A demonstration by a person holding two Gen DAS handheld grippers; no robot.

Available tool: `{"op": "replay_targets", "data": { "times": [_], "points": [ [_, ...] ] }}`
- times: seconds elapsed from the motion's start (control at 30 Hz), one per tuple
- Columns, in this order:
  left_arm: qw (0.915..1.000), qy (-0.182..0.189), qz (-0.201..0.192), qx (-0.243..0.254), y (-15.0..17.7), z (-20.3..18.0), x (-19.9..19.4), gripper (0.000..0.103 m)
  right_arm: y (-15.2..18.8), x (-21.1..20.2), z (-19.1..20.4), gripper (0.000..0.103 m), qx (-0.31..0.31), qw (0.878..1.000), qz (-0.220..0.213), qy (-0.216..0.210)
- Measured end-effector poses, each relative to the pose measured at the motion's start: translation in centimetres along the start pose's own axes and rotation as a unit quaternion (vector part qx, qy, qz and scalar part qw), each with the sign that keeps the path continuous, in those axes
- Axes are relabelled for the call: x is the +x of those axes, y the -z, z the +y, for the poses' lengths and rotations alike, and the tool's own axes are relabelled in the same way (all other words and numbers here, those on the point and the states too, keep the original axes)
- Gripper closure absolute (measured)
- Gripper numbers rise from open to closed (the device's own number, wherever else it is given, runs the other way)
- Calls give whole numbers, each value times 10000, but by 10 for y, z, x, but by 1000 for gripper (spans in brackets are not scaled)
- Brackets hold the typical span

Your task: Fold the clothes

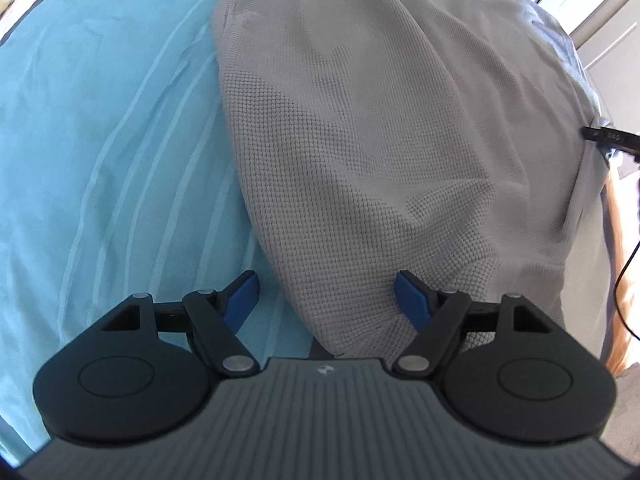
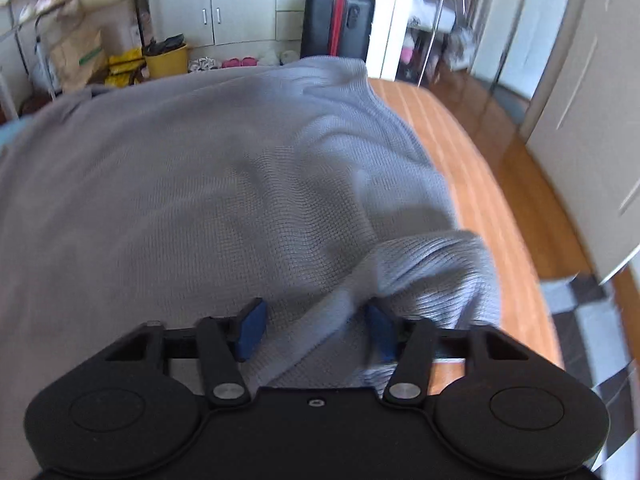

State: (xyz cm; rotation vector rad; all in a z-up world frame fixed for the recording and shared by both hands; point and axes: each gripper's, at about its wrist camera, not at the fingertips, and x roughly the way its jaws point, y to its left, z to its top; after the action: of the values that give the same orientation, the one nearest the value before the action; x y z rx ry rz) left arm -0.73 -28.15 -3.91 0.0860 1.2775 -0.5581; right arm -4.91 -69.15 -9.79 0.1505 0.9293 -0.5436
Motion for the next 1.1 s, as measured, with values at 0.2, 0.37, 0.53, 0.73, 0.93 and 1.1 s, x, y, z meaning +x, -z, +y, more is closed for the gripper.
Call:
{"op": "replay_targets", "data": {
  "times": [0.2, 0.37, 0.53, 0.73, 0.93, 1.1],
  "points": [
    [10000, 58, 35, -51, 2, 5, -3, 27, 6, -43, -33, 95, 170, 9992, 201, 297],
    [9999, 89, 66, -63, 3, 6, 0, 27, 31, -77, -105, 95, 1533, 9863, 547, -286],
    [9999, 100, 103, -64, -1, 5, 3, 27, 73, -66, -144, 94, 2438, 9612, 1068, -726],
    [9997, 170, 136, -115, -3, 6, 5, 27, 84, -92, -173, 47, 3208, 9437, 318, -747],
    [9986, 511, 70, -94, 1, 13, 3, 30, 95, -56, -174, 46, 3787, 9160, 615, -1169],
    [9989, 453, -76, -1, 5, 12, 1, 31, 93, -14, -176, 37, 4264, 8997, 289, -891]
  ]
}}
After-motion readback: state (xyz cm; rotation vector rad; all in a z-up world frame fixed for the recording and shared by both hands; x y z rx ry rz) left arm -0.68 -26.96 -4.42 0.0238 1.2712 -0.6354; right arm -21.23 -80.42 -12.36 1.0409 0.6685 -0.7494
